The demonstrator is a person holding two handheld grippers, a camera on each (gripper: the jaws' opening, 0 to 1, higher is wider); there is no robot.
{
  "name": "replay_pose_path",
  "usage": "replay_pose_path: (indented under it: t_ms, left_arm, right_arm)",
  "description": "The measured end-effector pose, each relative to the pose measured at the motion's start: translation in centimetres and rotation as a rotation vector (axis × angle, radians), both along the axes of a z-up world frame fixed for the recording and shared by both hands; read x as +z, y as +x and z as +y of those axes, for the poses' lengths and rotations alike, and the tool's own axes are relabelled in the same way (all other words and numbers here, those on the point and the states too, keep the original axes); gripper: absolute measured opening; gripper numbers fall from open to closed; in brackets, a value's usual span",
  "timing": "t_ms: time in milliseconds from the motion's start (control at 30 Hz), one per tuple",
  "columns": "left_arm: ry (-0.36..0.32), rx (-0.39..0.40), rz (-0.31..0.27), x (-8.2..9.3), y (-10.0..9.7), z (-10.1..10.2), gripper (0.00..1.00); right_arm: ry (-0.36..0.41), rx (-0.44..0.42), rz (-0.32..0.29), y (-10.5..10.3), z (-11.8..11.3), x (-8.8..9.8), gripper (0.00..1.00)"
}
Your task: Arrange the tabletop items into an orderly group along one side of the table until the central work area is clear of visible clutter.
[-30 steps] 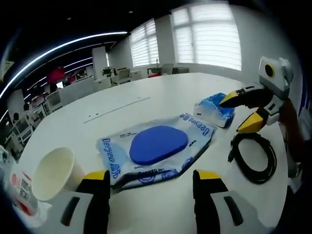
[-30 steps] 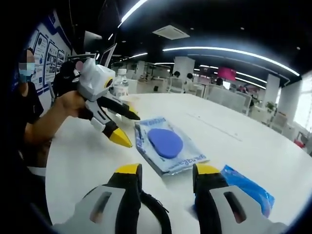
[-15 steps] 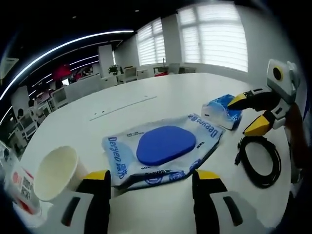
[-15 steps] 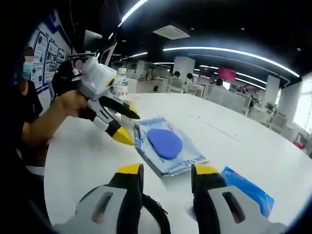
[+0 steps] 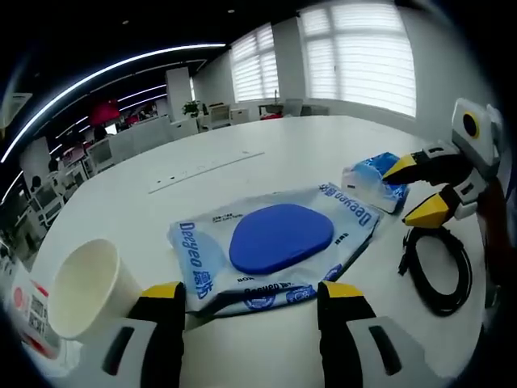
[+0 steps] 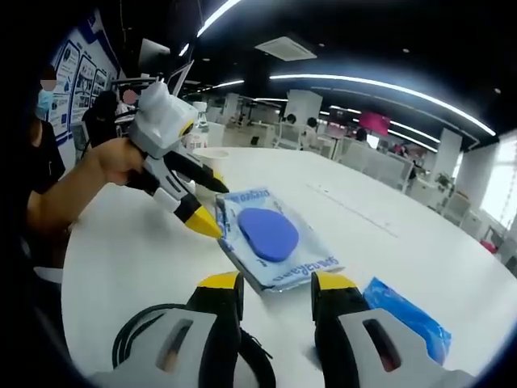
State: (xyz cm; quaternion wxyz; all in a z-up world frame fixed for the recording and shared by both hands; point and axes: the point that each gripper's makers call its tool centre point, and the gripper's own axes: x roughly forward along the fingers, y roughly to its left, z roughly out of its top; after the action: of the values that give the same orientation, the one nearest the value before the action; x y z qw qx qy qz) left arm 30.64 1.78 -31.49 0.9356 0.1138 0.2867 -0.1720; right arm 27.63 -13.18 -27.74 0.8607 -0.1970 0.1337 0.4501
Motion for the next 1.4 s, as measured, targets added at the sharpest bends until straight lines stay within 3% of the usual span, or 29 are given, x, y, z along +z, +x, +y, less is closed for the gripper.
replay_pose_path:
  t_ms: [300, 600, 933, 1133, 1400]
  left_arm:
    - [-0.002, -0.006, -0.001, 0.0, -0.6, -0.4, 0.66]
    - [0.003, -0.016, -0.007, -0.1, -0.8, -0.5, 0.66]
    - [0.012, -0.026, -0.01, -0.1, -1.3, -0.5, 0.65]
    - [0.033, -0.034, -0.012, -0.1, -1.3, -0.6, 0.64]
    - [0.048, -0.05, -0.017, -0.1, -1.6, -0.4, 0.61]
  right_arm:
    - [-0.021, 0.002, 0.018, 0.0, 0.6, -0.6, 0.3]
    - [-0.039, -0.009, 0.04, 2.0, 0.7, -2.1, 0.29]
    - [-0.051, -0.028, 0.052, 1.8, 0.4, -2.4, 0.27]
    - [-0.049, -0.028, 0.092, 1.8, 0.8, -3.1, 0.25]
    - [0.046, -0.036, 0.175, 1.9, 1.1, -3.2, 0.2]
